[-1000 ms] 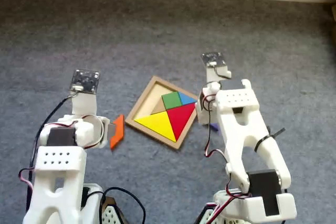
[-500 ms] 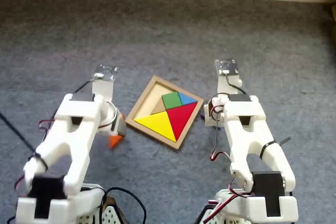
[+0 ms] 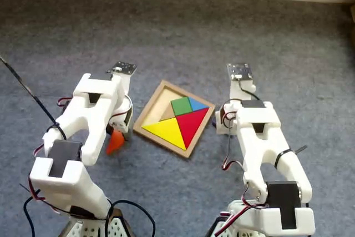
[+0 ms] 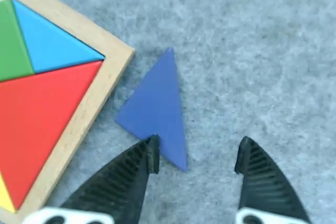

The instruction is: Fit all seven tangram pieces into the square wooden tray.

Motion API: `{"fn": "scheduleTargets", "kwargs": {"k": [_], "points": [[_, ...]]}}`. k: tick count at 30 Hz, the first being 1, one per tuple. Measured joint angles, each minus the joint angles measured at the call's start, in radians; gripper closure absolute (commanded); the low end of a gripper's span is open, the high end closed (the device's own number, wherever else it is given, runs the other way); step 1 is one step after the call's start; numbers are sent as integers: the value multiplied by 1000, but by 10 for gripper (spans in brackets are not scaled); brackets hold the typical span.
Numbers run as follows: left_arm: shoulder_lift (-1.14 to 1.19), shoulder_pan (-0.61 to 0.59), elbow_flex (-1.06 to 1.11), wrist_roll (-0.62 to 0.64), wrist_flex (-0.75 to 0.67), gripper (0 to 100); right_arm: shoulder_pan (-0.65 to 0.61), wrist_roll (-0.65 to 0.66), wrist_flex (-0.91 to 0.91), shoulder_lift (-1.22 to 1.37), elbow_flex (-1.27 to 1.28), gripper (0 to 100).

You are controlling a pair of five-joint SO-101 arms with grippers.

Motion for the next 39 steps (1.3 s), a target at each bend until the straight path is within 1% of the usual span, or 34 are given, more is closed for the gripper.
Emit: {"fn": "scheduleTargets", "kwargs": {"k": [3,7,11,15,19,22,27,29,33,39], "points": [[-35,0,-2,0,23,930,0,0,-5,0,0,767],[-187,-5,0,2,84,929,0,0,-9,0,0,767],[-339,58,-2,2,101,929,3,0,-9,0,0,767],[-364,144,-34,2,103,929,5,0,-9,0,0,767],[-295,201,-121,2,100,929,21,-21,-11,0,0,767],[-198,232,-203,2,94,929,55,-58,-11,0,0,767],[-23,262,-347,2,94,929,84,-66,-49,0,0,767],[37,265,-405,2,94,921,87,-66,-61,0,0,767],[127,262,-508,2,94,852,92,-66,-71,0,0,767],[209,262,-569,2,94,841,91,-66,-71,0,0,767]]}}
